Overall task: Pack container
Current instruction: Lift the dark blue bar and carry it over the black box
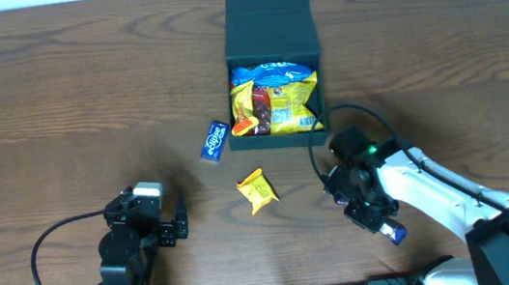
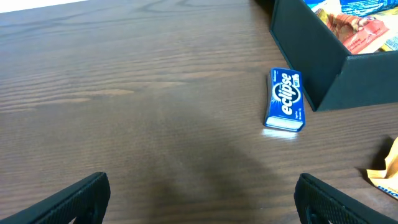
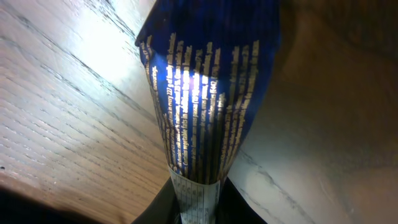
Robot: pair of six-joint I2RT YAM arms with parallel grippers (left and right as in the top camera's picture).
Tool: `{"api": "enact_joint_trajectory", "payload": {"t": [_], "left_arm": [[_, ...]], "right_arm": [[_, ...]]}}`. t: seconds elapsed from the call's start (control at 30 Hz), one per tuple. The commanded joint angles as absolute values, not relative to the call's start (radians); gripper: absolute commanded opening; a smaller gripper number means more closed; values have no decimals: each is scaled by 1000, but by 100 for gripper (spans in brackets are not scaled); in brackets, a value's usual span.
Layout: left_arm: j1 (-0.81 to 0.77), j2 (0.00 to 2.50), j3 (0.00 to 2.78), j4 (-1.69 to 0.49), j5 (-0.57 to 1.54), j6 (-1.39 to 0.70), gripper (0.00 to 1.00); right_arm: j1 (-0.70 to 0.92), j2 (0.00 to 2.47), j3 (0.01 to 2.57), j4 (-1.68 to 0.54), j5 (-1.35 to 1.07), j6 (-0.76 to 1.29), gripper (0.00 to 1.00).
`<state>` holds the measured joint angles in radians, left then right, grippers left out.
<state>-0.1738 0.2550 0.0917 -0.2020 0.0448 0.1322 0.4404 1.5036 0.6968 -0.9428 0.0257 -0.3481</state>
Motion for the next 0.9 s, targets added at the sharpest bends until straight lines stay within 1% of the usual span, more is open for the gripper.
{"api": "enact_joint_trajectory", "payload": {"t": [0.0, 0.17, 0.33, 0.43, 0.7, 0.87], "left_arm": [[-170, 247, 62, -210, 33, 142, 95], [-170, 247, 62, -210, 33, 142, 95], [-170, 247, 62, -210, 33, 142, 95], [-170, 247, 62, -210, 33, 142, 95], [-170, 247, 62, -210, 33, 142, 95], [-170, 247, 62, -210, 33, 142, 95]], "right_arm": [[463, 1479, 714, -933, 22, -348, 14], [472, 1457, 727, -931, 22, -348, 12], [513, 1457, 744, -922, 21, -348, 14], [537, 1457, 764, -916, 18, -348, 12], [599, 1457, 888, -916, 18, -345, 11], [645, 1457, 998, -916, 18, -345, 14]]}}
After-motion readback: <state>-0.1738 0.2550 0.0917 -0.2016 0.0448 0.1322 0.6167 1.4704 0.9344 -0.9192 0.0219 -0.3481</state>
